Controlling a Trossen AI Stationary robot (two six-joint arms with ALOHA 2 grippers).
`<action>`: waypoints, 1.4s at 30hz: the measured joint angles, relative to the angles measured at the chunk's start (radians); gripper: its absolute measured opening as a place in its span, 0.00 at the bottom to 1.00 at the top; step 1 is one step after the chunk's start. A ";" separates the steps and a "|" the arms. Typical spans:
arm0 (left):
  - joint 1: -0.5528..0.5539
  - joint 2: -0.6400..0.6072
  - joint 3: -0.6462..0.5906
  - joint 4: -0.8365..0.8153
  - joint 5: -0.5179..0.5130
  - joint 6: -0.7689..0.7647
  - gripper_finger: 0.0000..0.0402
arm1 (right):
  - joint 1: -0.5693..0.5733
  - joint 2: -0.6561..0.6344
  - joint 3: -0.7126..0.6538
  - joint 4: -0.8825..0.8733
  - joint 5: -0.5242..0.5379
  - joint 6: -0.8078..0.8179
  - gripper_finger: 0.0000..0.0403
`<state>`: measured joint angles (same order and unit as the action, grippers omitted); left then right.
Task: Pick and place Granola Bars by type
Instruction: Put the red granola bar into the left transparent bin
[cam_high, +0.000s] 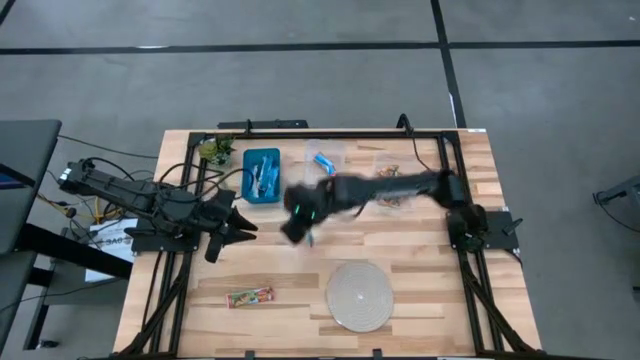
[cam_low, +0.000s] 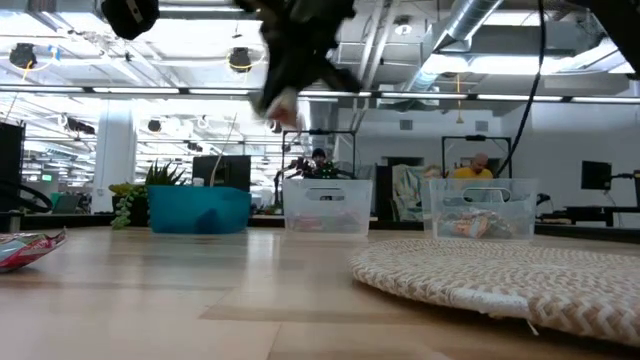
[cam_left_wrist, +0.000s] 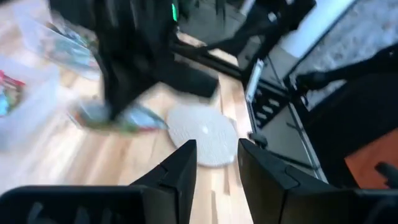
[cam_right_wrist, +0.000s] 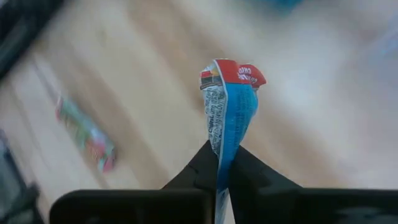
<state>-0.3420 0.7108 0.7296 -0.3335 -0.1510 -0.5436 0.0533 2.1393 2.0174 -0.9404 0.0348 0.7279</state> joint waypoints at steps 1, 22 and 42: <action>0.000 0.000 0.000 0.008 -0.019 -0.003 0.27 | -0.023 -0.029 0.000 0.001 0.029 -0.020 0.03; 0.117 0.028 0.001 -0.313 -0.395 -0.470 0.27 | -0.393 -0.137 -0.004 -0.190 0.161 -0.266 0.07; 0.129 0.045 0.001 -0.277 0.070 -0.105 0.27 | -0.282 -0.117 0.000 -0.092 0.040 -0.505 0.62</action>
<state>-0.2134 0.7556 0.7303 -0.6103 -0.0806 -0.6489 -0.2289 2.0225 2.0175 -1.0322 0.0747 0.2233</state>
